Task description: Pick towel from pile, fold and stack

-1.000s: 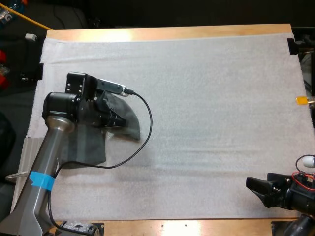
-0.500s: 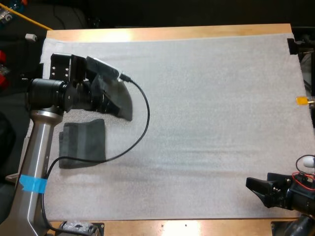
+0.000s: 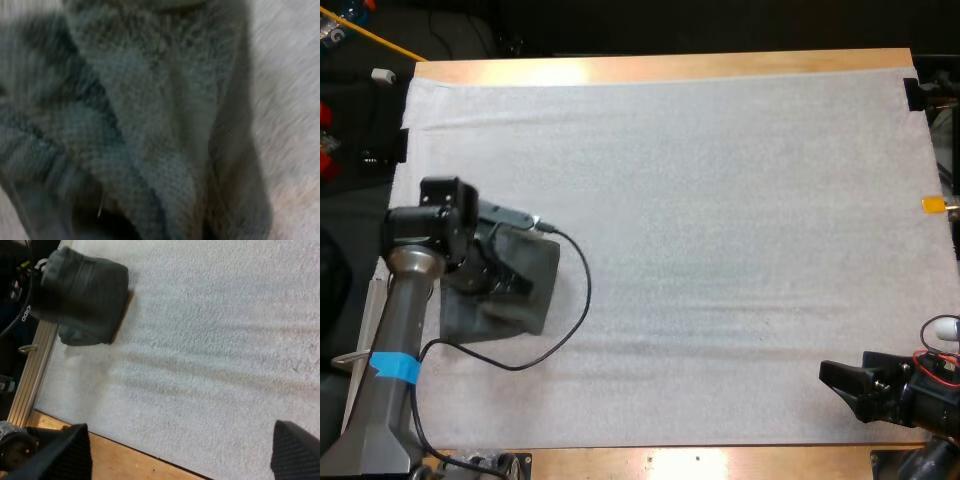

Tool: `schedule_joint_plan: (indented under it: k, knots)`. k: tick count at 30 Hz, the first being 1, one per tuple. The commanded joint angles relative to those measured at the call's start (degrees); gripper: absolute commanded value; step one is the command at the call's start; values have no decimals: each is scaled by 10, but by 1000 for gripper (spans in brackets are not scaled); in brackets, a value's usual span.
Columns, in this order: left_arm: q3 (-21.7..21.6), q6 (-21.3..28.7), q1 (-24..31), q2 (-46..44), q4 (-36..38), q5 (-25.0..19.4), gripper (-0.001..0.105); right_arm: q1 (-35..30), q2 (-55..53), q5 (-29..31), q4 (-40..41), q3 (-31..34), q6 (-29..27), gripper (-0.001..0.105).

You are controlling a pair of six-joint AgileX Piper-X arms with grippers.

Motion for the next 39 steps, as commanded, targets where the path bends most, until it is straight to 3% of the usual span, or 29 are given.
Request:
schedule_joint_plan:
  k: [1,14,22,24,27,29,31,35,39]
  knots:
    - [5,-5,3,-3,-4,-8,0,0,-1,-3,1,-2,-2,71]
    - [9,-67,5,-3,-25,-200,0,0,-1,-3,1,-2,-2,71]
    - [17,-67,5,12,-45,-191,1,0,-1,-3,1,-2,-2,71]
    - [17,-66,5,19,-45,-184,8,0,-1,-3,1,-2,-2,71]
    - [17,-66,5,29,-45,-190,30,0,-1,-19,1,-2,-2,71]
    - [17,-66,5,29,-48,-200,50,0,-1,-35,-2,-2,-2,71]
    - [15,-66,5,29,-51,-219,58,0,-1,-44,-8,-2,-2,71]
    - [6,-66,5,29,-53,-301,59,0,-1,-46,-29,-2,-2,71]
    - [-9,-78,5,29,-46,-278,59,0,-1,-50,-45,-2,-2,71]
